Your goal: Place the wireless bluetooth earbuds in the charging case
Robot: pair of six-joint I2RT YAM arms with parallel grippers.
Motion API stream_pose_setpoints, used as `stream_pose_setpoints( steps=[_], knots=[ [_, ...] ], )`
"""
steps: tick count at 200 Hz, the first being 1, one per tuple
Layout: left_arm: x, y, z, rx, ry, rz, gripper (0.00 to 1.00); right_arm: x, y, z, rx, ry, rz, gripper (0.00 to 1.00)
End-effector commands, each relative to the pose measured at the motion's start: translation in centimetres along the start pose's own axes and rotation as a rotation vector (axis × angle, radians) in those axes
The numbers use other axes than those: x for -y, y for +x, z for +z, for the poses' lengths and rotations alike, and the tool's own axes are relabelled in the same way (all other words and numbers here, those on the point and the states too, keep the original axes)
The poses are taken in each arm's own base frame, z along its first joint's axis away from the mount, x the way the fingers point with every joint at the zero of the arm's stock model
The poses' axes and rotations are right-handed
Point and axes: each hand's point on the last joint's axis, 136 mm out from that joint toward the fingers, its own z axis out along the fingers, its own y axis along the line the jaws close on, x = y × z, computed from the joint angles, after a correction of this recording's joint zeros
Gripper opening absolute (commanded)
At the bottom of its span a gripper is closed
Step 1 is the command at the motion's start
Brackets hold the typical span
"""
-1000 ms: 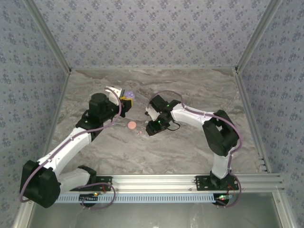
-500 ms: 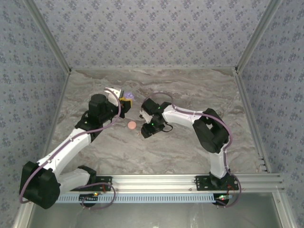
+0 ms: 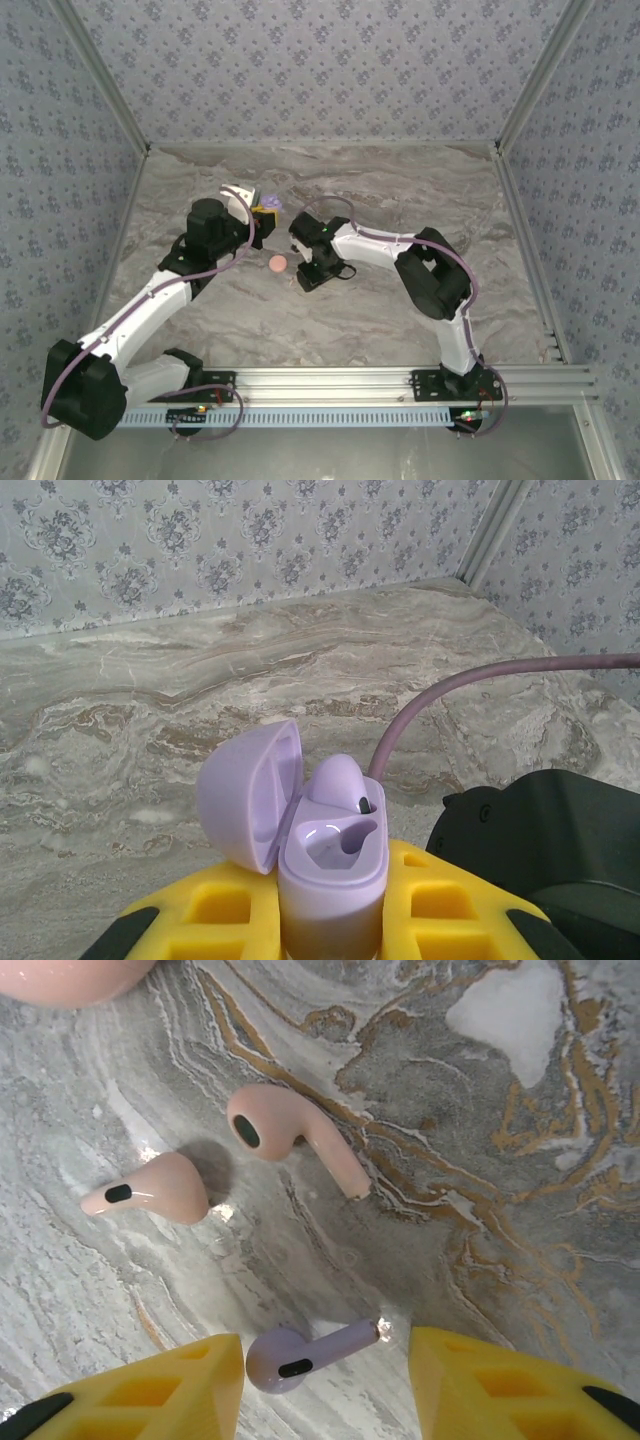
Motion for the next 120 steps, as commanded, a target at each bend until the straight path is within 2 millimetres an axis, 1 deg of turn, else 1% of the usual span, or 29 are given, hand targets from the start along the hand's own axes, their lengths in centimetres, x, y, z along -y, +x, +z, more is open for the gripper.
stream_pose_setpoints(
  steps=[1,34,87,100,120],
  knots=[
    [-0.2,-0.7,-0.4,0.028,-0.012,0.020,0.13,1.0,0.9,0.1,-0.047,0.074,0.006,0.45],
    [-0.2,-0.8,-0.2,0.028,-0.009,0.016,0.13,2.4,1.2,-0.2,-0.046,0.115,0.028,0.37],
    [-0.2,-0.6,0.0,0.025,-0.008,0.015,0.13,4.6,1.4,-0.9,-0.037,0.149,0.078,0.35],
    [-0.2,-0.6,0.1,0.024,-0.007,0.014,0.13,4.6,1.3,-1.1,-0.033,0.141,0.077,0.35],
    [-0.3,-0.6,0.2,0.021,-0.007,0.013,0.13,3.7,0.9,-1.5,-0.014,0.093,0.054,0.40]
  ],
)
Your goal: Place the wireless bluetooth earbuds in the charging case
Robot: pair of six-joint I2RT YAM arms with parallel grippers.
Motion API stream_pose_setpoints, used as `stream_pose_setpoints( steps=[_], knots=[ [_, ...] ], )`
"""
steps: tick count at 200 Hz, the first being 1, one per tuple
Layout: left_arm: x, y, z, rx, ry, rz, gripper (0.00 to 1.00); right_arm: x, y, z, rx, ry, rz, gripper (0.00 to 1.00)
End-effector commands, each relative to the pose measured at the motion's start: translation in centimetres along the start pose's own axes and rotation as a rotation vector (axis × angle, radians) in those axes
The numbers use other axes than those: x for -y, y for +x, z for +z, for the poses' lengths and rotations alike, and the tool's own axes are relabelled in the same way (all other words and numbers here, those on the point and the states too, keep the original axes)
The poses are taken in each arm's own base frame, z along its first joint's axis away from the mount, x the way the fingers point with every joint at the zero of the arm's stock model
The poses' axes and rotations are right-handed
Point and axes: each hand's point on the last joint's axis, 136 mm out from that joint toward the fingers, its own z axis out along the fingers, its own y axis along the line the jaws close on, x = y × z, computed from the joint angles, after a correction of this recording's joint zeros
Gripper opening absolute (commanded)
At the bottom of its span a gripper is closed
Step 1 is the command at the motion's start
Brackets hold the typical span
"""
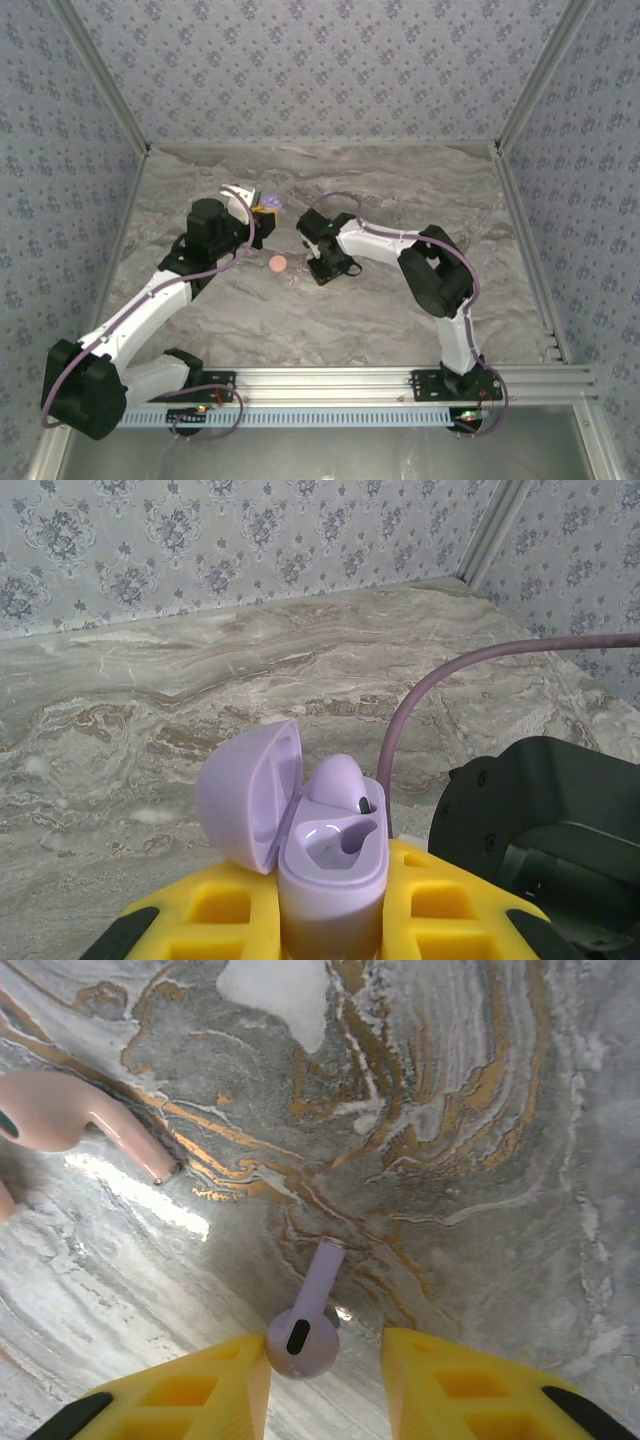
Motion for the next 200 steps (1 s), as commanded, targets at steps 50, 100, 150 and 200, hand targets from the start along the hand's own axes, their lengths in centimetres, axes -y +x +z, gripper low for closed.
stream_pose_setpoints(
  steps=[50,100,150,200],
  knots=[
    [-0.2,-0.7,0.2,0.023,-0.005,0.012,0.13,-1.0,-0.2,-1.3,0.025,-0.068,-0.011,0.46],
    [-0.2,-0.6,0.2,0.020,-0.005,0.010,0.13,-0.3,-0.8,-0.9,0.025,-0.026,0.023,0.43],
    [-0.2,-0.7,0.1,0.020,-0.006,0.011,0.13,-0.2,-1.0,-0.1,0.016,-0.012,0.037,0.41],
    [-0.2,-0.5,0.1,0.017,-0.005,0.007,0.13,0.0,-1.1,0.6,0.010,0.002,0.051,0.38]
  ],
)
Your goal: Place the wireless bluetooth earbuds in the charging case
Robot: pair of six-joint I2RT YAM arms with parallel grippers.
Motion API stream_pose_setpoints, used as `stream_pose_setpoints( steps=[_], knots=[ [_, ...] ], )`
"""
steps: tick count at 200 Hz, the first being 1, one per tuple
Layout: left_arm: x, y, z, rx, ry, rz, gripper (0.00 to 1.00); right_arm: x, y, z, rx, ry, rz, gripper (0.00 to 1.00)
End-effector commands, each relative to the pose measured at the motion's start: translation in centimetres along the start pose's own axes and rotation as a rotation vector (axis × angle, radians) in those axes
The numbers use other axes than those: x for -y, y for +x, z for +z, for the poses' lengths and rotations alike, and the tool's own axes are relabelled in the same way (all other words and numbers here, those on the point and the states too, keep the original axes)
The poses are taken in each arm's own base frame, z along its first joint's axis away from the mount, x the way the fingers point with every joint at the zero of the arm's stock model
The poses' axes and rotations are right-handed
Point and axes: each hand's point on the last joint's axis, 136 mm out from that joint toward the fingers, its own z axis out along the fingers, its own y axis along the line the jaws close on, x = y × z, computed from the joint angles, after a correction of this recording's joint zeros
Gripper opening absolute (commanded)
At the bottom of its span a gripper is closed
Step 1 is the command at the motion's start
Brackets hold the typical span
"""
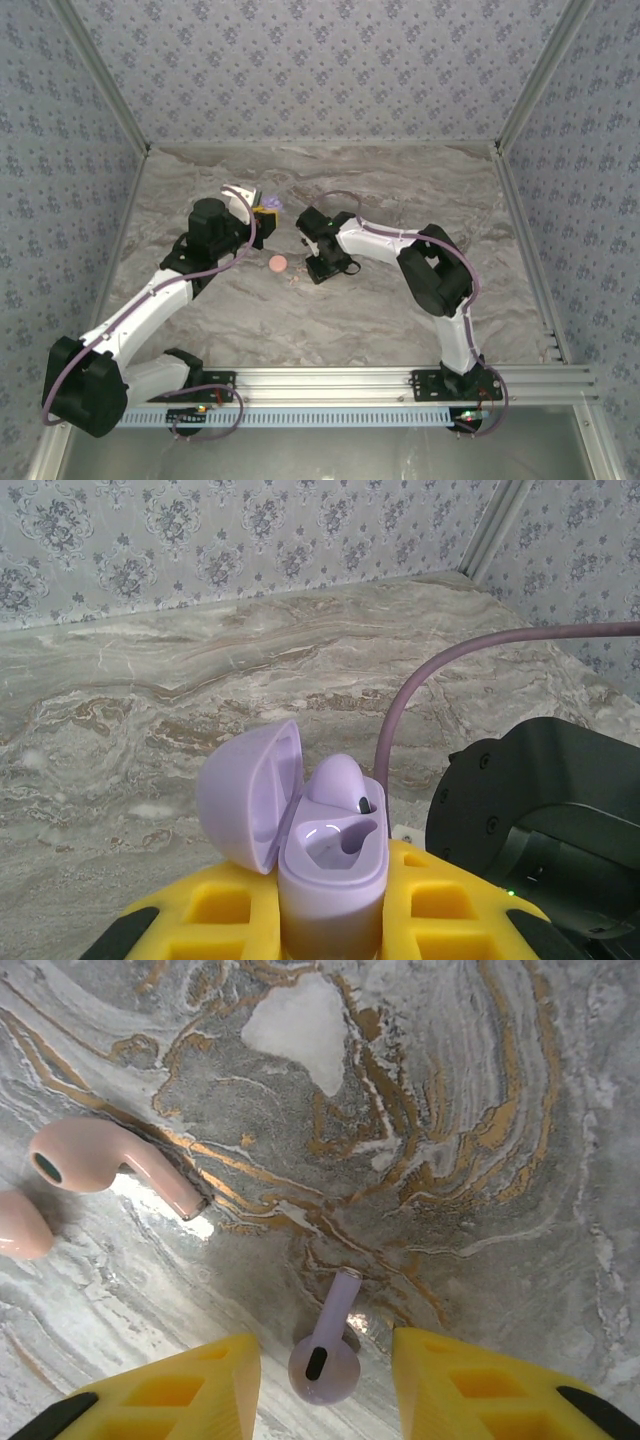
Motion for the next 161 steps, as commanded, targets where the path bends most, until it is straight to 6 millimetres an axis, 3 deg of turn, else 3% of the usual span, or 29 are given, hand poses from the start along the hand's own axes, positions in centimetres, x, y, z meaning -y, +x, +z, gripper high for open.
stream_pose_setpoints(
  steps=[1,59,110,161],
  knots=[
    [-0.1,-0.9,-0.2,0.029,-0.004,0.010,0.13,0.5,-0.3,0.5,-0.007,0.030,0.028,0.38],
    [-0.1,-0.8,-0.2,0.027,-0.004,0.011,0.13,2.6,0.3,0.8,-0.018,0.047,0.075,0.24],
    [-0.1,-0.8,-0.1,0.027,-0.004,0.012,0.13,5.1,0.6,-0.4,-0.017,0.050,0.081,0.23],
    [-0.1,-0.8,-0.1,0.026,-0.002,0.010,0.13,7.0,1.6,-0.4,-0.058,0.054,0.052,0.23]
  ],
)
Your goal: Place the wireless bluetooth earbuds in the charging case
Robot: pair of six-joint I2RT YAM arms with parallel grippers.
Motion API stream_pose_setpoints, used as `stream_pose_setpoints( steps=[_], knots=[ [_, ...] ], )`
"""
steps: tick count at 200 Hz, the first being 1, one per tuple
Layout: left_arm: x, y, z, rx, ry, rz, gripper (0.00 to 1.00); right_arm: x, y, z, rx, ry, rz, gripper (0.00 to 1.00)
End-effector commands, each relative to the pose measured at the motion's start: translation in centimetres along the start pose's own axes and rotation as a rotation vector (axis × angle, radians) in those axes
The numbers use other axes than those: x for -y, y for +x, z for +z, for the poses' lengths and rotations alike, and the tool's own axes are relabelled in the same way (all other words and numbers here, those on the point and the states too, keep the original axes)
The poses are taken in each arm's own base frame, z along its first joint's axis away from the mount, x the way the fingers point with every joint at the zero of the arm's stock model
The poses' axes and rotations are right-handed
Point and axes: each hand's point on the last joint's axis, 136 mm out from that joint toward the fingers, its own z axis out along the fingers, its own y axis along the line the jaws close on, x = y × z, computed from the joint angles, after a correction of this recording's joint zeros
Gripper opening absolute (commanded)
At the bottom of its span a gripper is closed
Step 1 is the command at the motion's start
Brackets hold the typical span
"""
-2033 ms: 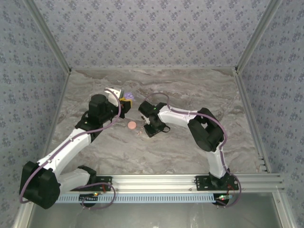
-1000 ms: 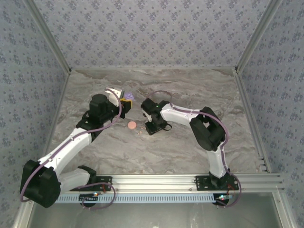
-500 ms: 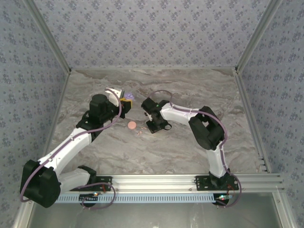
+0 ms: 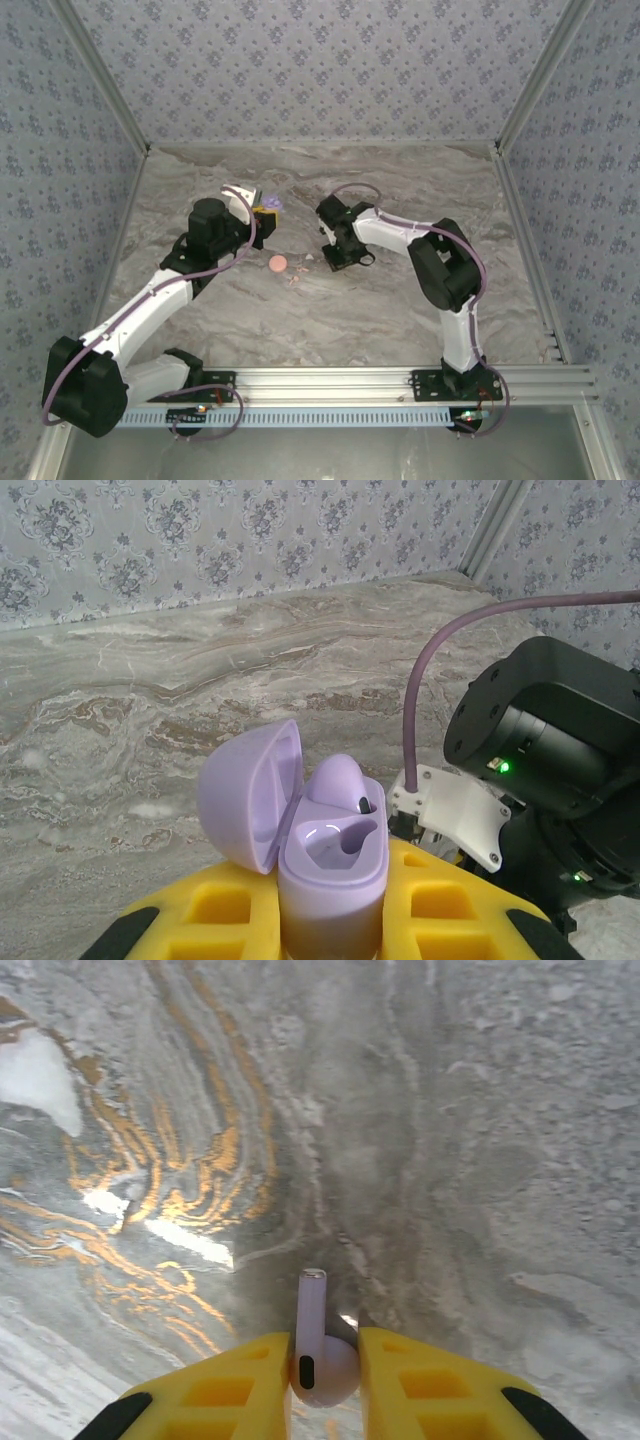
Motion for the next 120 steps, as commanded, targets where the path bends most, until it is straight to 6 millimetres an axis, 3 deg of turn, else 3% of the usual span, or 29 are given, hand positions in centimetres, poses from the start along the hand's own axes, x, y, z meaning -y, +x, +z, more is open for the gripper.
stream_pose_setpoints(
  steps=[1,54,83,120],
  knots=[
    [-0.1,-0.8,-0.1,0.027,-0.002,0.010,0.13,1.8,1.7,-0.1,-0.061,0.038,-0.028,0.23],
    [-0.1,-0.9,0.0,0.027,-0.001,0.010,0.13,2.6,1.8,0.0,-0.079,0.054,-0.034,0.35],
    [-0.1,-0.8,0.0,0.023,0.002,0.009,0.13,2.5,1.1,-1.4,-0.048,0.056,-0.036,0.43],
    [0.0,-0.9,0.0,0.024,0.003,0.009,0.13,1.2,0.5,-3.6,0.001,0.010,-0.053,0.45]
  ],
)
